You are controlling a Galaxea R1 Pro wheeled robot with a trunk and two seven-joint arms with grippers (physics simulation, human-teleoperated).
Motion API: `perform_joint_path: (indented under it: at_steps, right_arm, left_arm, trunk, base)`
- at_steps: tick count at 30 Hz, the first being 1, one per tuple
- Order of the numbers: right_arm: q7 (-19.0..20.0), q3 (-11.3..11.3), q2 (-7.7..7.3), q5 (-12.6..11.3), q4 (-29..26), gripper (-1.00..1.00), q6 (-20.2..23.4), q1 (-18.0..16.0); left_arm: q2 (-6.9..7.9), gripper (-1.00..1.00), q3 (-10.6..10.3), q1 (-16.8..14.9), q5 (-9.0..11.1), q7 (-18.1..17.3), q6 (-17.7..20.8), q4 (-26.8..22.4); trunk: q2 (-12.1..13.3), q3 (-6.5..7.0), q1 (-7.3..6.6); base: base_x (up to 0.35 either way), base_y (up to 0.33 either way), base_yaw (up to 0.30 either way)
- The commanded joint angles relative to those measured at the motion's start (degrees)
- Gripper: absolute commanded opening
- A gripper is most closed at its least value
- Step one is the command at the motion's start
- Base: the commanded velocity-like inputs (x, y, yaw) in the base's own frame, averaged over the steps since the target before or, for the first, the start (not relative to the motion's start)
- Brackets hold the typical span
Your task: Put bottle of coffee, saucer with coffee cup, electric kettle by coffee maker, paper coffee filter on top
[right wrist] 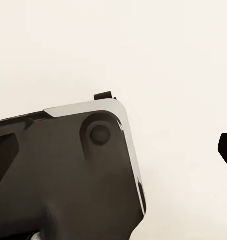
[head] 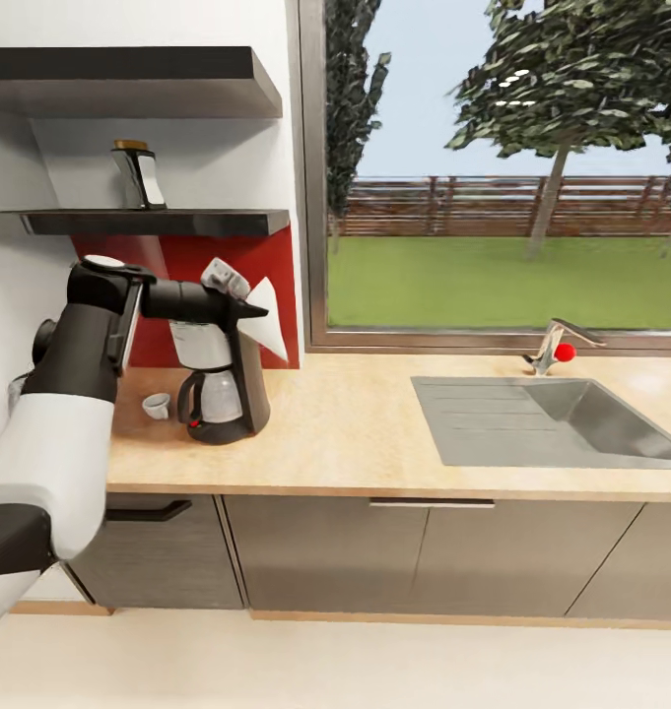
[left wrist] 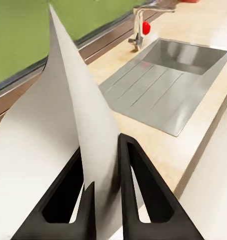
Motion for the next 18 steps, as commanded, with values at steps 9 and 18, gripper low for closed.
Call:
perform_joint_path:
  at_steps: [9, 18]
  right_arm:
    - [-0.1, 0.0, 0.0, -0.4, -0.1, 1.0, -0.1, 0.0]
    - [-0.2, 0.1, -0.08, -0.3, -0.1, 1.0, -0.2, 0.0]
  left_arm:
    - [7.29, -1.0, -0.1, -5.2, -0.5, -0.3, 3.4, 0.7]
    - [12.77, -1.0, -0.2, -5.7, -0.7, -0.4, 3.1, 0.6]
  trunk:
    - [-0.1, -0.13, 0.04]
    - [-0.1, -0.13, 0.04]
  base:
    - [0.0, 0.0, 0.001]
    - [0.0, 0.0, 0.0]
